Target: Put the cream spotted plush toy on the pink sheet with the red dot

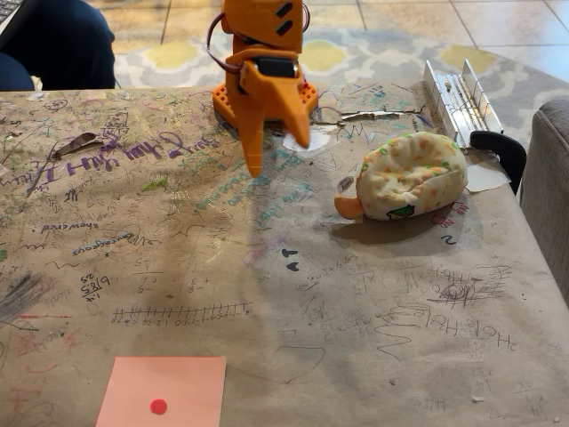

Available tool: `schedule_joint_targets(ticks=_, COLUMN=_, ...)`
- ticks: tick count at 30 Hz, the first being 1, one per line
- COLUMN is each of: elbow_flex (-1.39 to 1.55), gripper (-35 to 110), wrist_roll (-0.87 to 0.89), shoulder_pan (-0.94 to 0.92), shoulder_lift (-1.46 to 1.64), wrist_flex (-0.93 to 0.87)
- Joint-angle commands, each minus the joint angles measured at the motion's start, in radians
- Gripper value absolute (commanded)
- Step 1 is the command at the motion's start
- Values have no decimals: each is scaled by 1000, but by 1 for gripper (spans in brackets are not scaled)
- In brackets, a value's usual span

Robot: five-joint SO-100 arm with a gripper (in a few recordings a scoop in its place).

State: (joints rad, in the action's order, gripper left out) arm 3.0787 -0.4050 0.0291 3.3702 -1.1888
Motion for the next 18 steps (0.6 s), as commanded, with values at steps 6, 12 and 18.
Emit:
schedule_joint_targets(ticks=6, elbow_flex=-813, gripper=56, wrist_roll=74, shoulder_pan=456, shoulder_lift=-454, wrist_flex=-255)
schedule_joint_targets(ticks=12, elbow_flex=-1026, gripper=55, wrist_roll=227, shoulder_pan=859, shoulder_lift=-813, wrist_flex=-385)
schedule_joint_targets(ticks=18, elbow_flex=-799, gripper=57, wrist_roll=265, shoulder_pan=816, shoulder_lift=-1019, wrist_flex=-135)
